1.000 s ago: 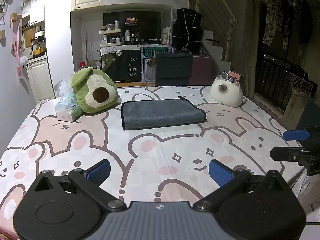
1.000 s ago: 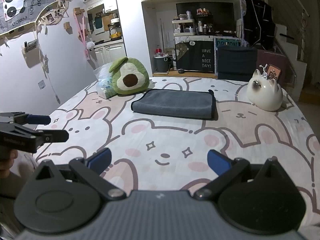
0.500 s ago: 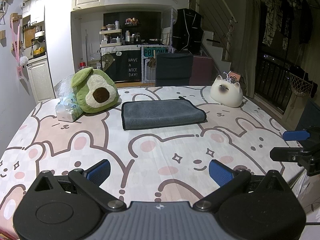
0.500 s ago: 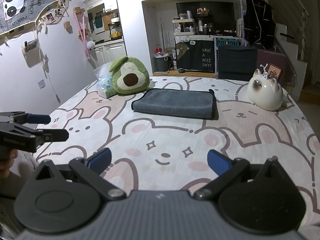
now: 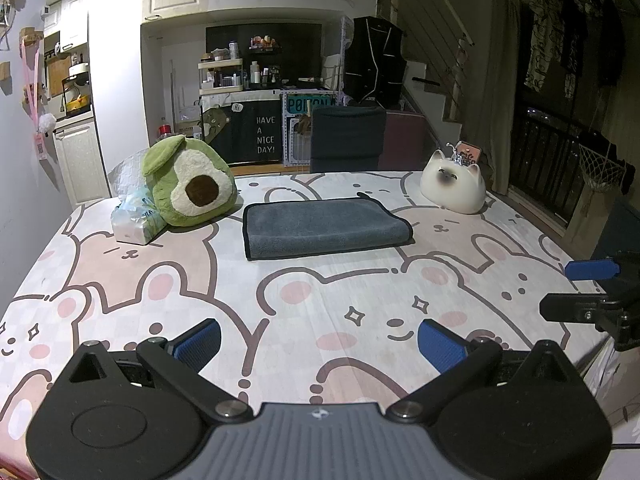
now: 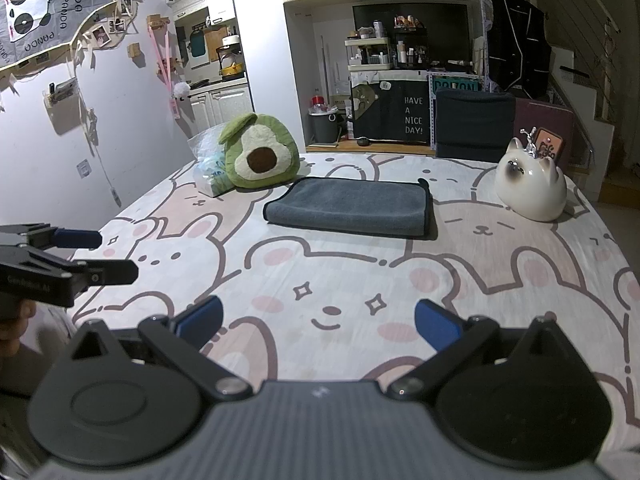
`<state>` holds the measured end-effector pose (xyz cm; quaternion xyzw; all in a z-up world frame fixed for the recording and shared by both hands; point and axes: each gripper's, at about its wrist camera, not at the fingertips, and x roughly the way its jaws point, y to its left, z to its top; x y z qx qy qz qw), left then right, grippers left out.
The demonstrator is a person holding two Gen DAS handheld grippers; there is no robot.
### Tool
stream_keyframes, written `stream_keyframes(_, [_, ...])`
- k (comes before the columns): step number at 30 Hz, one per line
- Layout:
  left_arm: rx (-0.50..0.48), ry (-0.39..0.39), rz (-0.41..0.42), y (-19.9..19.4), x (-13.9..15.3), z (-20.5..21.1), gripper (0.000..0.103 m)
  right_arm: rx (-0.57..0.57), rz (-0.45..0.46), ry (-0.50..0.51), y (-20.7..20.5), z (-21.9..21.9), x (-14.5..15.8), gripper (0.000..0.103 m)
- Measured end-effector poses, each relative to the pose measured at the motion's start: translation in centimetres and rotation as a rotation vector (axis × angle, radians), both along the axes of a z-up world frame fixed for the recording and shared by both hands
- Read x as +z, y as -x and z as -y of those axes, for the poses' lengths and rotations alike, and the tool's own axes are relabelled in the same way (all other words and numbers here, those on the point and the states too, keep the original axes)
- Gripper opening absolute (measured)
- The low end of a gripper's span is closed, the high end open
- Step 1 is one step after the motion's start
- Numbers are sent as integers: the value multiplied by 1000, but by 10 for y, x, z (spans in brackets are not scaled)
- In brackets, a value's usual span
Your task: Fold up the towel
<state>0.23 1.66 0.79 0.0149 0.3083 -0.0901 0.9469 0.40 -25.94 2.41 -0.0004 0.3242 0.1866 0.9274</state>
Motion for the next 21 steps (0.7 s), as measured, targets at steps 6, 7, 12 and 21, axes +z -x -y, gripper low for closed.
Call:
stream_keyframes(6, [0, 0, 0, 0, 0, 0, 103, 0, 1, -1, 0, 0, 0, 103])
stream_keyframes(7, [0, -1, 0, 0, 0, 0, 103, 1, 1, -1, 0, 0, 0, 103])
stream_keyframes(12, [-2, -3, 4, 0, 1, 1, 103, 1, 1, -1, 0, -1, 0, 103])
stream_keyframes(21, [0, -1, 2, 0, 3, 0, 103, 0, 1, -2, 0, 0, 0, 103])
